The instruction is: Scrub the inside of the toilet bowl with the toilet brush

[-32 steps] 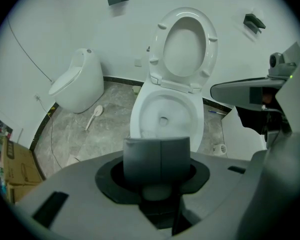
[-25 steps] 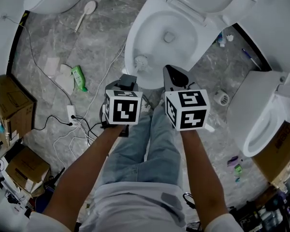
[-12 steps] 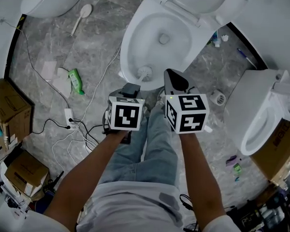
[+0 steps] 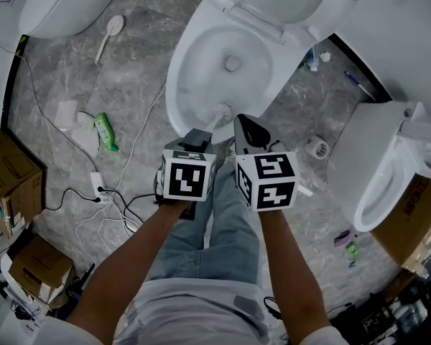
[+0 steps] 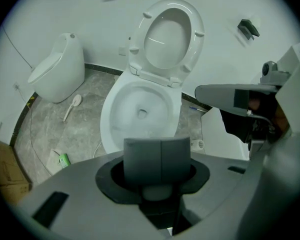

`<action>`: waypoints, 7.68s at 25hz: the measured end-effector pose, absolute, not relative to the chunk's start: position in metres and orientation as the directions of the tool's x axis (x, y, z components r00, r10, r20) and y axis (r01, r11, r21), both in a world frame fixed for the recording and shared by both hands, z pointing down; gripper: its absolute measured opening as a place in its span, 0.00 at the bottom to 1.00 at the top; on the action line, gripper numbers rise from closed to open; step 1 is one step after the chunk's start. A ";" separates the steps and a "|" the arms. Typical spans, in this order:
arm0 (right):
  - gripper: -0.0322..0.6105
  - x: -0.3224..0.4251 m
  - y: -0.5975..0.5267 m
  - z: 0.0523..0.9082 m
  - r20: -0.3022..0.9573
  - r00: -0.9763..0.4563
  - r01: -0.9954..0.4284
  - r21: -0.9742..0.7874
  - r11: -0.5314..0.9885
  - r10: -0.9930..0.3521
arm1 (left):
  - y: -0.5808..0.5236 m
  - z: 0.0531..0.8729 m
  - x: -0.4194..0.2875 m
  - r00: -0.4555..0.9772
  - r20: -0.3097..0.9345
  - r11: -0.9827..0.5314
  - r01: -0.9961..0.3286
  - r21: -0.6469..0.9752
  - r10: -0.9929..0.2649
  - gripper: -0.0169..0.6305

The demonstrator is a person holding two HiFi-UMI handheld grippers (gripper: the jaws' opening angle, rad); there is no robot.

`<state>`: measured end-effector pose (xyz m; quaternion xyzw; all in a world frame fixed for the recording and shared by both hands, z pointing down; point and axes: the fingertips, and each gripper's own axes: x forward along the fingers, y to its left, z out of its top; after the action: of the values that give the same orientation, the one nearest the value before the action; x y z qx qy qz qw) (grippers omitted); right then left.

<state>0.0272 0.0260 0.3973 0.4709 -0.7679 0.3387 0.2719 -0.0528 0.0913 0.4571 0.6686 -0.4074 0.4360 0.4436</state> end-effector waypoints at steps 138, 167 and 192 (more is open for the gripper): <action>0.05 0.030 -0.041 0.465 0.678 -0.483 -0.862 -0.260 0.435 -0.553 | -0.052 0.533 -0.062 0.249 0.848 -0.078 -0.967 0.241 -0.468 0.27; 0.05 0.004 0.006 0.446 0.689 -0.467 -0.876 -0.273 0.398 -0.554 | 0.046 0.516 -0.088 0.258 0.898 -0.086 -0.966 0.243 -0.357 0.27; 0.05 0.044 -0.023 0.462 0.701 -0.444 -0.889 -0.267 0.371 -0.559 | -0.005 0.537 -0.014 0.378 0.853 -0.146 -0.926 0.349 -0.360 0.27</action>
<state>0.0437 -0.0228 0.4618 0.4601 -0.7868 0.3205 0.2578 -0.0138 -0.0051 0.5369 0.6916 -0.4648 0.3079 0.4592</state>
